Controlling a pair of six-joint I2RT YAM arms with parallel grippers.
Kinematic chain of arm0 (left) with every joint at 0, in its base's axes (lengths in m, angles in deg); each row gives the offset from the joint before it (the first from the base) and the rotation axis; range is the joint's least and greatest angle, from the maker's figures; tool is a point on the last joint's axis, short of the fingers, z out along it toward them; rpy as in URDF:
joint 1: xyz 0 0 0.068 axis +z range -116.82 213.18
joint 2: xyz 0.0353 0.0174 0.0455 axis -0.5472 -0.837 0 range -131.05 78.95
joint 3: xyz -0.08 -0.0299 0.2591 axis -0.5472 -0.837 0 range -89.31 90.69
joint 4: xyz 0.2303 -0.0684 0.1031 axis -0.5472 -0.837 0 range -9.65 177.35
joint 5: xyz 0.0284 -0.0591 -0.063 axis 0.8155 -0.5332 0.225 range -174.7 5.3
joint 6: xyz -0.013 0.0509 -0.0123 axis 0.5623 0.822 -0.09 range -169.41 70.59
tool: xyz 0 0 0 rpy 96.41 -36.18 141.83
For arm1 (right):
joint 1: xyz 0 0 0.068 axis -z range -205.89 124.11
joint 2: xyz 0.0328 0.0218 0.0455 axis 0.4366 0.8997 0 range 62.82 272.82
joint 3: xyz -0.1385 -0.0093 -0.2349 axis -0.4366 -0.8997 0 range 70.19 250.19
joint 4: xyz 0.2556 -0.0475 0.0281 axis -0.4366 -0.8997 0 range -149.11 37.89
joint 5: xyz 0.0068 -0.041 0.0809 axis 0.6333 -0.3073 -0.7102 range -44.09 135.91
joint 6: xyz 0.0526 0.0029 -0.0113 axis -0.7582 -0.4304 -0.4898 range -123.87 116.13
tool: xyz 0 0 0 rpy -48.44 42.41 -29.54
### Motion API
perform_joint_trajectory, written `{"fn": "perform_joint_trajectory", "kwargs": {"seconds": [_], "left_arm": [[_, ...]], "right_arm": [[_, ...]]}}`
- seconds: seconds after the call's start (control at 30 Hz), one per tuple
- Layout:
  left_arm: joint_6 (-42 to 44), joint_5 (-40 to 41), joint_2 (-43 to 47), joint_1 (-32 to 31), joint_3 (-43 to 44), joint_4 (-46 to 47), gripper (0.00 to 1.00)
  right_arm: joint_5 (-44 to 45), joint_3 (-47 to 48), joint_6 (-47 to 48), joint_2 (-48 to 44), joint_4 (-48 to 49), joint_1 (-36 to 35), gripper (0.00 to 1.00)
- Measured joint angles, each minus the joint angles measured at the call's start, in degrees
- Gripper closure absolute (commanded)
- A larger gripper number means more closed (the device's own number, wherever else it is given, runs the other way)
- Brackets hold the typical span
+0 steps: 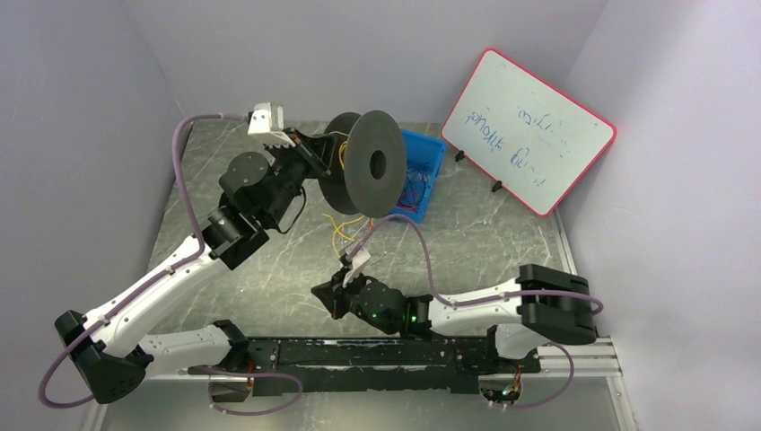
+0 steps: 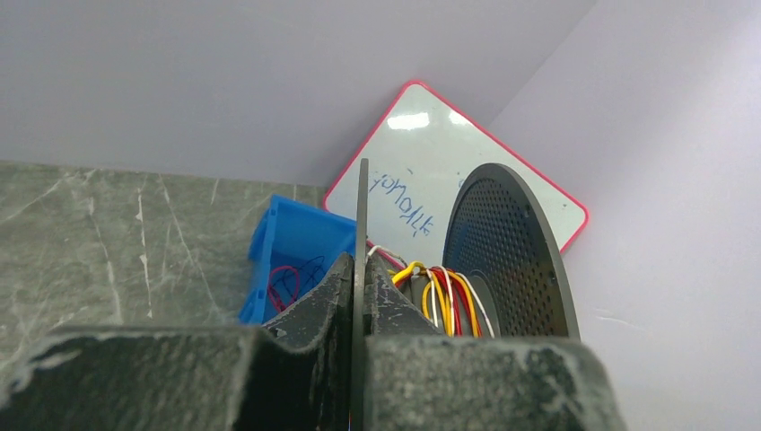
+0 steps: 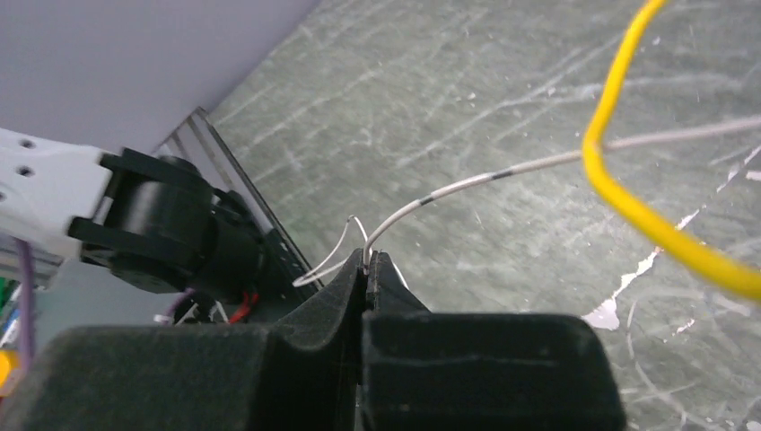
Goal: Wrap the cables
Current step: Wrap the cable around the cable reel.
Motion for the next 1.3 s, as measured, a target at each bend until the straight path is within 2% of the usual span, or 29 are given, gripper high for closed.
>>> {"fn": "perform_joint_trajectory", "kwargs": {"seconds": [0.27, 0.57, 0.87, 1.07, 1.3], "left_arm": [[1.68, 4.87, 2.23, -3.28, -5.95, 1.44, 0.93], [4.57, 8.74, 6.36, -4.52, -10.56, 0.09, 0.93], [5.66, 9.29, 6.99, -5.99, -15.78, -1.79, 0.93], [6.71, 9.07, 6.93, -8.02, -18.1, -2.51, 0.93], [9.62, 8.48, 8.15, -9.55, -18.58, -1.75, 0.93]], "right_arm": [[7.06, 10.97, 2.34, -5.66, -16.17, -4.55, 1.0], [12.7, 27.23, 8.85, -9.49, -35.69, -4.83, 1.0], [15.85, 42.49, 20.28, -10.32, -44.41, -4.31, 1.0], [12.31, 53.0, 27.47, -8.66, -51.58, 1.97, 1.0], [0.42, 62.05, 31.26, -6.49, -63.98, 16.44, 1.0]]}}
